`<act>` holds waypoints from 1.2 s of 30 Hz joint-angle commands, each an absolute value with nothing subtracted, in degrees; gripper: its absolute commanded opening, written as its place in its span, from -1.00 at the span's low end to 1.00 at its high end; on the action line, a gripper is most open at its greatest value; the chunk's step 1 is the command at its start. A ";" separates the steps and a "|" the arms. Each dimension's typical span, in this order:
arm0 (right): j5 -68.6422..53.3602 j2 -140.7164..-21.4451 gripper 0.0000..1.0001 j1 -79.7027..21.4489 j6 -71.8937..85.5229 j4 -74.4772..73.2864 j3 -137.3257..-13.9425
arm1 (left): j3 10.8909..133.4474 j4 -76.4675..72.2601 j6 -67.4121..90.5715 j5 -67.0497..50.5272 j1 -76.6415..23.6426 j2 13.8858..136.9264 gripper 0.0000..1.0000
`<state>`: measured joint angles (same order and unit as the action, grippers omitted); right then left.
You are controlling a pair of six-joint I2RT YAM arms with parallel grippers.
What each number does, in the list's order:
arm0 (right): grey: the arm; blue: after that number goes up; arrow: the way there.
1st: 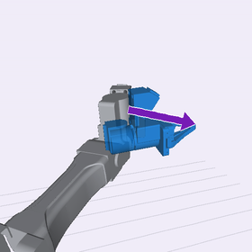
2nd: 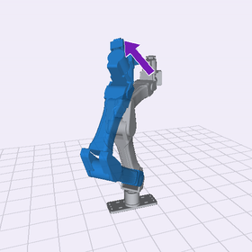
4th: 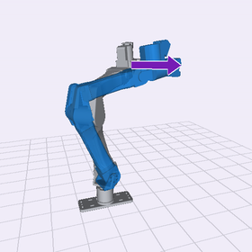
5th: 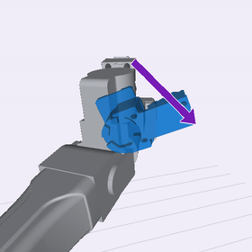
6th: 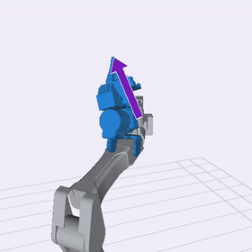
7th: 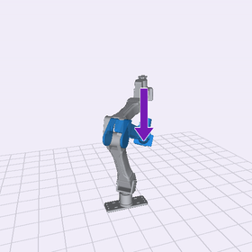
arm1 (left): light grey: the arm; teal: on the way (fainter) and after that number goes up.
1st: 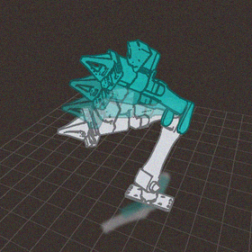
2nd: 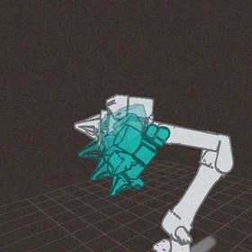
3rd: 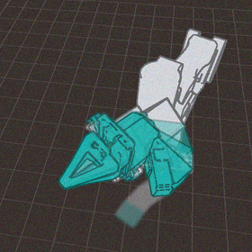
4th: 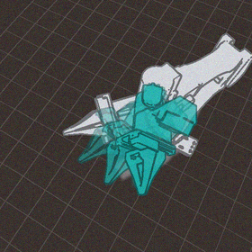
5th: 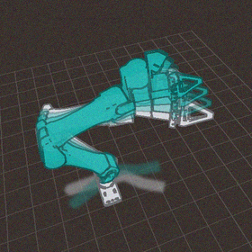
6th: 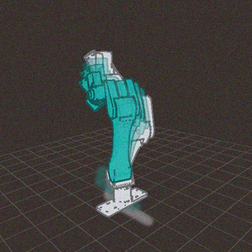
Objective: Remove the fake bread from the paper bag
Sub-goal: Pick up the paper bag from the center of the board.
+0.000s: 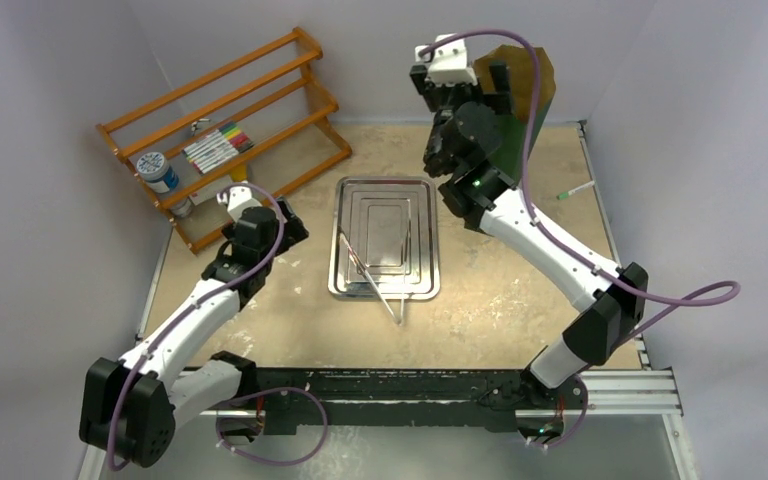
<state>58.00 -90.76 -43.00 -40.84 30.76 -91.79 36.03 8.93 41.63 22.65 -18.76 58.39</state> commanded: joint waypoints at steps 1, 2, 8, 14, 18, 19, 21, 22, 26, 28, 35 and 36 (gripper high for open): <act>57.59 -90.24 1.00 -38.97 -42.64 31.96 -96.16 | 36.62 5.06 43.27 19.57 -18.36 60.76 1.00; 57.01 -90.37 1.00 -38.01 -41.44 30.09 -96.61 | 36.52 4.63 43.44 19.18 -18.30 61.48 1.00; 52.33 -92.44 1.00 -32.06 -30.47 15.19 -101.32 | 36.30 1.95 44.28 17.01 -18.29 66.21 1.00; 47.57 -96.12 1.00 -28.45 -22.69 5.54 -105.00 | 36.15 -0.11 44.50 16.04 -18.33 69.67 1.00; 46.31 -98.98 1.00 -26.67 -18.72 0.90 -107.16 | 35.96 -1.04 44.50 15.36 -18.29 71.59 1.00; 45.98 -99.53 1.00 -26.25 -17.89 -0.09 -107.55 | 35.95 -1.13 44.48 15.30 -18.28 71.94 1.00; 45.67 -100.49 1.00 -25.43 -16.37 -1.60 -108.04 | 35.95 -0.87 44.28 15.25 -18.27 72.44 1.00; 45.67 -100.84 1.00 -25.10 -15.74 -2.25 -108.30 | 35.90 -0.57 44.25 15.33 -18.15 72.67 0.99; 44.95 -102.04 0.96 -23.67 -13.32 -5.11 -109.42 | 35.83 0.68 43.71 15.42 -17.77 73.48 0.96; 44.78 -102.42 0.92 -23.12 -12.49 -6.29 -109.89 | 36.13 1.42 43.39 15.38 -17.73 74.33 0.94; 45.29 -102.45 0.66 -22.51 -11.96 -8.04 -110.98 | 37.42 3.69 43.00 13.89 -17.75 79.65 0.86; 45.42 -102.36 0.63 -22.50 -11.95 -8.13 -111.00 | 37.44 3.81 43.10 13.73 -17.75 80.68 0.85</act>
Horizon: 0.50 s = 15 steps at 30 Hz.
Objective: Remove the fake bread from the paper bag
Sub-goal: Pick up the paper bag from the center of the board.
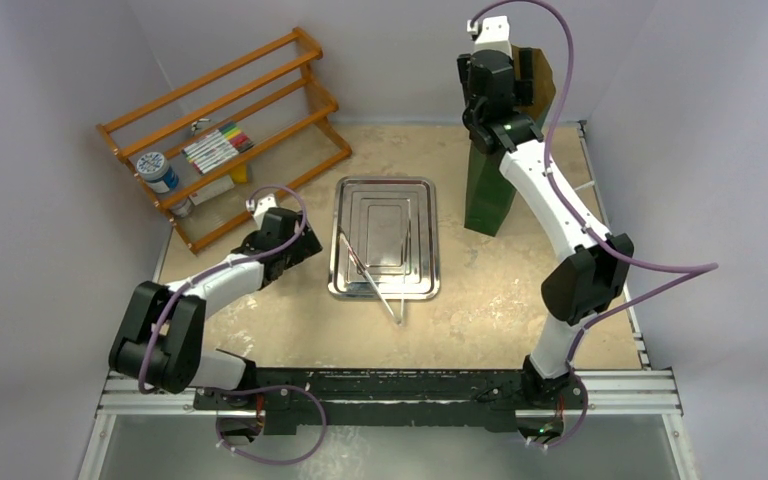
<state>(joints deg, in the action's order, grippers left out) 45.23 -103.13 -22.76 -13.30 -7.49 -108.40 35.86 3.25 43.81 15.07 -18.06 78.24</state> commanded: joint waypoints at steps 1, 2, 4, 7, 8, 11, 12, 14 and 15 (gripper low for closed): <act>45.44 -102.19 0.59 -22.42 -11.95 -8.22 -110.96 | 37.44 3.88 43.15 13.71 -17.75 81.24 0.84; 45.36 -101.99 0.56 -22.41 -11.95 -8.30 -110.81 | 37.38 3.76 43.30 13.65 -17.70 81.63 0.84; 45.27 -101.71 0.54 -22.41 -11.89 -8.41 -110.62 | 37.12 3.49 43.54 13.62 -17.71 82.22 0.84; 45.14 -101.44 0.62 -22.40 -11.65 -8.66 -110.98 | 36.93 3.10 43.83 13.71 -17.73 82.65 0.85; 45.02 -101.35 0.69 -22.41 -11.54 -8.86 -111.23 | 36.92 3.00 43.93 13.71 -17.71 82.81 0.84; 44.50 -101.20 0.89 -22.41 -11.22 -9.59 -112.72 | 37.00 2.82 44.08 13.71 -17.72 83.35 0.85; 44.48 -101.17 0.92 -22.41 -11.18 -9.84 -113.14 | 37.00 2.77 44.12 13.59 -17.71 83.52 0.85; 44.47 -101.31 0.96 -22.41 -11.08 -10.45 -113.77 | 36.84 2.60 44.27 13.46 -17.71 84.07 0.85; 44.47 -101.40 0.97 -22.37 -11.05 -10.79 -113.96 | 36.61 2.45 44.49 13.36 -17.72 84.25 0.85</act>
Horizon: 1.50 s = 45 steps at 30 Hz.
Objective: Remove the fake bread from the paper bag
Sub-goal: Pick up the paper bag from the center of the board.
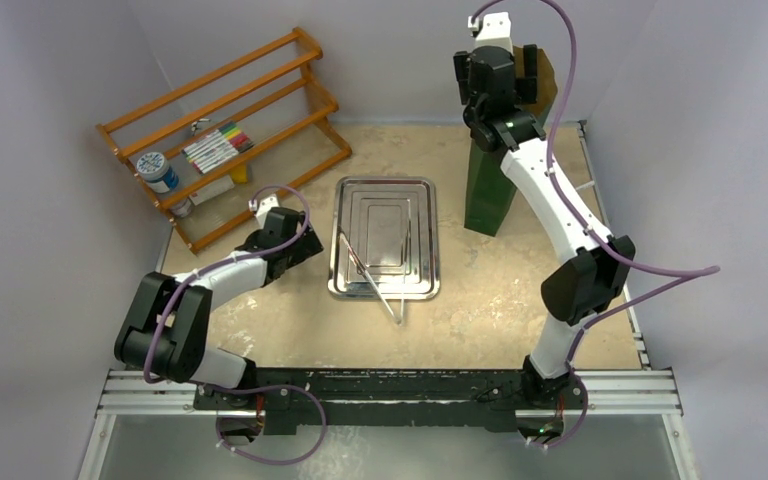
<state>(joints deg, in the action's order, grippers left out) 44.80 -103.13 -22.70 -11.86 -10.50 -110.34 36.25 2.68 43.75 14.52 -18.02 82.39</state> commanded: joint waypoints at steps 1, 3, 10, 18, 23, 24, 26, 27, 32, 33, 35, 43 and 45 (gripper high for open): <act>44.47 -101.42 0.97 -22.41 -10.83 -11.06 -114.06 | 36.17 2.09 44.78 13.22 -17.72 84.40 0.85; 44.39 -101.63 0.97 -22.41 -10.29 -12.04 -114.24 | 35.39 1.52 45.26 12.81 -17.75 84.51 0.84; 43.08 -102.75 0.90 -22.25 -7.21 -16.21 -114.70 | 34.34 1.29 45.84 11.85 -17.91 84.18 0.81; 40.25 -103.89 0.47 -21.97 -4.06 -21.40 -116.44 | 33.48 0.63 47.48 12.54 -21.00 84.53 0.77; 39.17 -103.33 -0.03 -21.97 -3.44 -22.76 -116.13 | 32.36 -0.35 49.03 11.99 -21.75 84.24 0.76; 39.04 -103.17 -0.18 -21.97 -3.42 -22.94 -115.96 | 32.23 -0.66 49.31 11.88 -21.97 84.20 0.76; 38.86 -102.74 -0.44 -21.97 -3.43 -23.17 -115.72 | 31.93 -1.25 49.87 11.70 -22.49 84.22 0.74; 38.85 -102.56 -0.58 -21.96 -3.37 -23.24 -115.55 | 31.83 -1.57 50.11 11.66 -22.91 84.32 0.73; 39.17 -101.16 -0.83 -21.97 -3.40 -23.14 -115.31 | 31.67 -2.81 51.09 11.43 -24.50 85.09 0.69; 39.32 -100.82 -0.85 -21.97 -3.48 -23.07 -115.19 | 31.64 -3.03 51.33 11.43 -24.93 85.28 0.68; 39.60 -100.28 -0.92 -21.97 -3.49 -23.11 -115.18 | 31.71 -3.56 51.77 11.44 -25.57 85.70 0.66; 40.97 -98.30 -1.00 -21.97 -3.50 -22.50 -114.35 | 30.93 -7.91 54.11 10.33 -27.48 87.07 0.60; 41.34 -97.90 -1.00 -21.97 -3.50 -22.18 -114.26 | 30.69 -9.26 54.63 9.94 -27.76 87.67 0.58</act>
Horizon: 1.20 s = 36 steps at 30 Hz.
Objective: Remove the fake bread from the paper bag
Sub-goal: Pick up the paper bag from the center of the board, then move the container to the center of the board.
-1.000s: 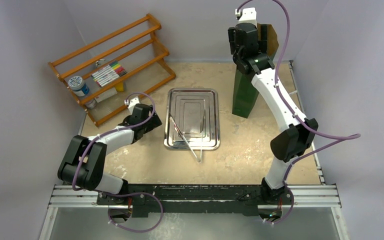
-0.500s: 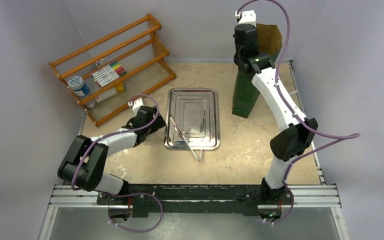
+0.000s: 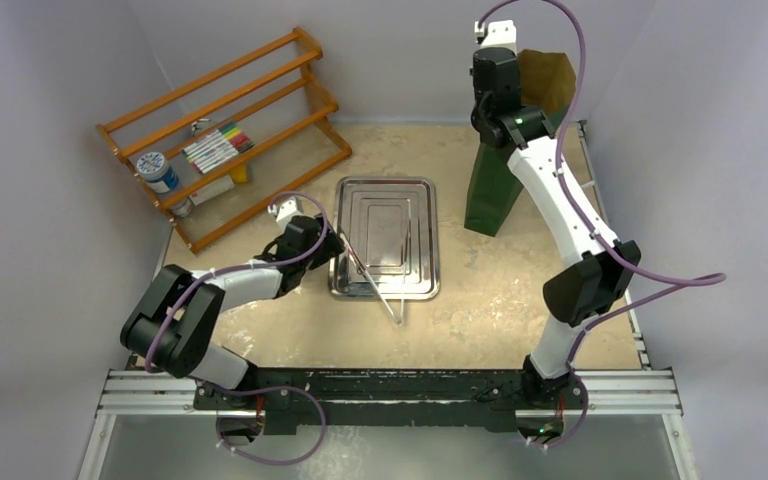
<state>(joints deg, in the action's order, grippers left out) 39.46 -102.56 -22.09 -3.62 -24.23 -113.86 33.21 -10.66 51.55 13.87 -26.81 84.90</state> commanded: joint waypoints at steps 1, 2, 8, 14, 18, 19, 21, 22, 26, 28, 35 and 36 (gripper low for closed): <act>41.58 -97.67 -1.00 -21.97 -3.47 -22.02 -114.28 | 30.62 -9.98 54.93 9.75 -27.91 88.07 0.57; 41.84 -97.54 -1.00 -21.97 -3.59 -21.70 -114.30 | 30.59 -10.71 55.19 9.56 -28.07 88.47 0.57; 43.88 -96.24 -1.00 -21.97 -4.08 -19.81 -114.35 | 30.80 -14.59 56.65 9.02 -29.49 90.96 0.56; 47.36 -94.79 -1.00 -21.97 -6.25 -15.90 -114.41 | 32.42 -16.56 56.95 8.79 -30.44 93.65 0.56; 49.80 -94.04 -1.00 -21.97 -7.73 -12.60 -115.20 | 33.60 -17.27 56.95 8.75 -31.00 94.83 0.56; 50.44 -93.92 -1.00 -21.93 -8.02 -11.84 -115.40 | 33.92 -17.43 56.89 8.73 -31.09 95.14 0.56; 51.75 -93.59 -1.00 -21.97 -8.46 -10.38 -115.93 | 34.49 -17.71 56.79 8.47 -31.34 95.79 0.56; 52.11 -93.38 -1.00 -21.97 -8.74 -9.75 -116.15 | 34.80 -17.86 56.78 8.32 -31.52 96.19 0.55; 52.37 -92.73 -1.00 -22.06 -9.09 -8.42 -117.78 | 35.87 -18.55 56.78 7.87 -32.50 97.71 0.55; 52.01 -92.80 -1.00 -22.14 -8.99 -8.73 -118.96 | 36.18 -19.35 57.15 7.82 -33.28 98.54 0.54; 51.23 -93.55 -1.00 -23.96 -9.55 -8.69 -121.57 | 39.76 -20.48 57.81 7.74 -36.86 102.19 0.54; 51.43 -93.64 -1.00 -24.44 -9.86 -8.33 -121.85 | 40.48 -20.48 57.76 7.66 -37.42 102.75 0.54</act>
<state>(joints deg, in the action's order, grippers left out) 50.09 -97.12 -22.65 -8.25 -16.14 -117.34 39.42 -26.89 56.51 10.90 -34.72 98.30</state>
